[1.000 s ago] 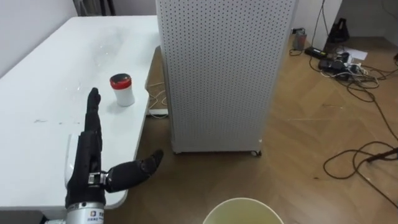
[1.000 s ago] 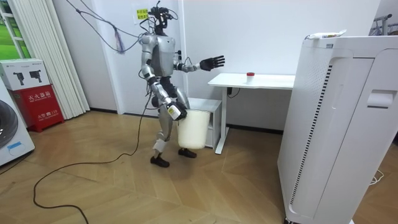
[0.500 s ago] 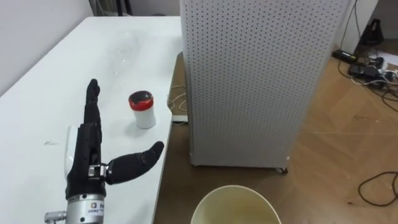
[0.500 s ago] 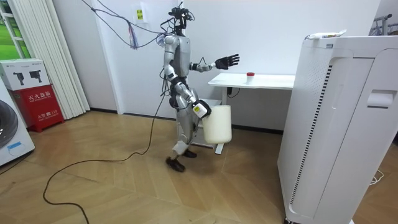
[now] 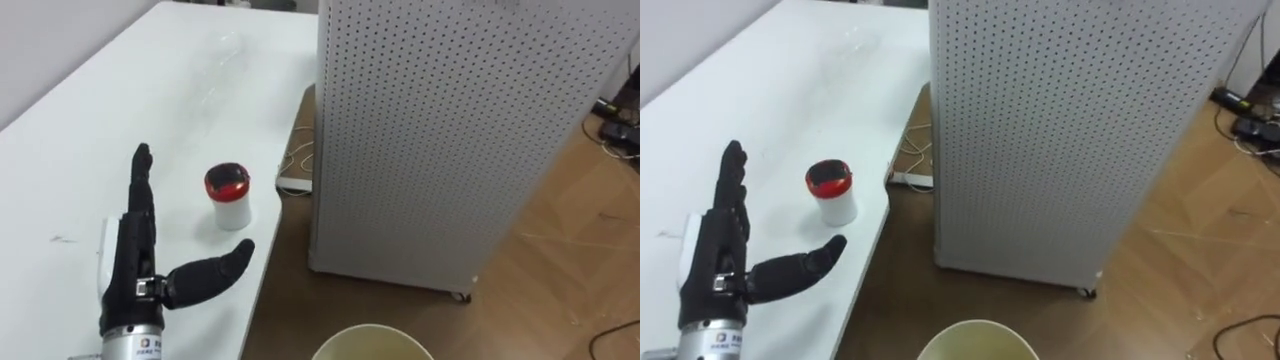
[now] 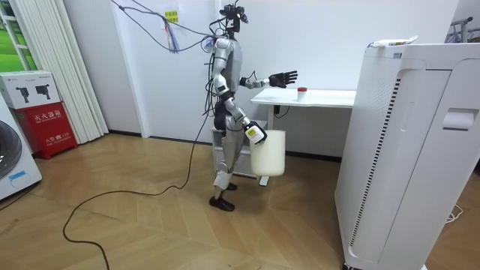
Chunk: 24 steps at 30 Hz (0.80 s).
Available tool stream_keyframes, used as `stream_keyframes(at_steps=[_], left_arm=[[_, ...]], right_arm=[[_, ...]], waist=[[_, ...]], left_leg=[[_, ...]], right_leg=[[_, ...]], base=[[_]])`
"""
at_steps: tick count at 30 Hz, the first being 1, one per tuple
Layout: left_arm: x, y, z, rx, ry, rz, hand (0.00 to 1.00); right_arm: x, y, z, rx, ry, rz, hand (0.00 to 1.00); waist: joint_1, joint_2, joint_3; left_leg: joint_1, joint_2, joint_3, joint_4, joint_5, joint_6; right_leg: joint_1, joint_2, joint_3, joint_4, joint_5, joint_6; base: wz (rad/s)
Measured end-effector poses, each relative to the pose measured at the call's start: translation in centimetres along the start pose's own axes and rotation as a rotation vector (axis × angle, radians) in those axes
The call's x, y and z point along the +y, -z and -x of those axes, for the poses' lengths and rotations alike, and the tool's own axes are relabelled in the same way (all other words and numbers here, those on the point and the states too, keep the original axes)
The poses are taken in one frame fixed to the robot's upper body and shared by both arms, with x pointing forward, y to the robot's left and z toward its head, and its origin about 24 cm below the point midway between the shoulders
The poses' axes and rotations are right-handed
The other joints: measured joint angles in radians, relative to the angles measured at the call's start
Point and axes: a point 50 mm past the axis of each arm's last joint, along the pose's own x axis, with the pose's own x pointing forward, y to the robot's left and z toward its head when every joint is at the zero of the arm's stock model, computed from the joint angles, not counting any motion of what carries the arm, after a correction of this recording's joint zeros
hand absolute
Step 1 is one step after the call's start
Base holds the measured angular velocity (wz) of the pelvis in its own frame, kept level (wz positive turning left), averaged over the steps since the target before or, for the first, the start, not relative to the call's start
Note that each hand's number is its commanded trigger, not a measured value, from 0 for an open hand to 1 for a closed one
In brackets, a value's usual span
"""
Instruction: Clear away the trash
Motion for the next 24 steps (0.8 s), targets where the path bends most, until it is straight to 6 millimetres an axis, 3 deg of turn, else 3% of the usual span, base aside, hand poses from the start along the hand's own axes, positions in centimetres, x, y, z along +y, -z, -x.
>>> stream_keyframes(at_steps=[1, 2, 3, 4, 7, 9, 16, 24], left_arm=[[0.0, -0.1, -0.1, -0.006, 0.006, 0.0, 0.0], [-0.1, -0.2, -0.1, -0.01, 0.01, 0.003, 0.0], [-0.6, -0.8, -0.4, -0.036, 0.025, 0.015, 0.0], [-0.9, -0.8, -0.3, -0.034, 0.034, 0.017, 0.0], [-0.3, -0.2, 0.2, -0.006, 0.023, 0.0, 0.0], [-0.2, -0.2, 0.2, -0.006, 0.011, 0.001, 0.0], [-0.5, 0.6, 0.8, 0.049, 0.016, -0.002, 0.0], [-0.7, 2.0, 1.3, 0.115, 0.015, -0.017, 0.0]], right_arm=[[0.3, 0.2, 0.0, 0.004, -0.006, -0.011, 1.0], [0.3, 0.3, 0.0, 0.008, -0.006, -0.017, 1.0], [0.0, 0.3, 0.1, 0.007, 0.005, -0.035, 1.0], [0.0, 0.5, 0.1, 0.018, 0.006, -0.037, 1.0], [0.3, 0.1, -0.1, 0.012, -0.015, -0.004, 1.0], [0.4, -0.2, -0.2, -0.001, -0.026, -0.002, 1.0], [0.5, -0.2, -0.2, 0.007, -0.044, -0.001, 1.0], [0.5, -0.1, -0.2, 0.014, -0.042, 0.042, 1.0]], waist=[[-0.006, -0.023, 0.0109], [-0.009, -0.03, 0.0055], [-0.015, -0.029, 0.0032], [-0.002, -0.037, -0.0021], [0.032, -0.027, 0.005], [0.032, -0.015, 0.0047], [0.003, 0.008, 0.0038], [-0.026, 0.006, 0.0029]], left_leg=[[-0.054, -0.002, 0.045, 0.087, -0.007, -0.035], [-0.082, 0.003, 0.052, 0.063, -0.004, -0.045], [-0.145, 0.027, 0.063, -0.007, 0.042, -0.014], [-0.148, 0.034, 0.103, -0.002, 0.061, -0.001], [-0.109, 0.035, 0.117, -0.005, 0.062, 0.0], [-0.084, 0.033, 0.114, -0.029, 0.062, 0.0], [-0.035, 0.032, 0.114, -0.078, 0.065, -0.004], [0.01, 0.036, 0.115, -0.109, 0.07, -0.011]], right_leg=[[0.028, -0.008, 0.069, -0.031, 0.004, 0.006], [0.034, -0.008, 0.107, -0.042, 0.006, 0.009], [0.028, -0.005, 0.136, -0.042, 0.0, 0.017], [0.019, -0.008, 0.127, -0.04, -0.001, 0.03], [0.05, -0.007, 0.047, -0.095, 0.034, 0.036], [0.073, -0.006, 0.004, -0.122, 0.052, 0.037], [0.1, 0.0, -0.004, -0.137, 0.052, 0.038], [0.095, 0.003, -0.023, -0.102, 0.051, 0.036]], base=[[0.43], [0.81], [0.73], [0.58], [-0.07], [-0.09], [-0.09], [-0.17]])
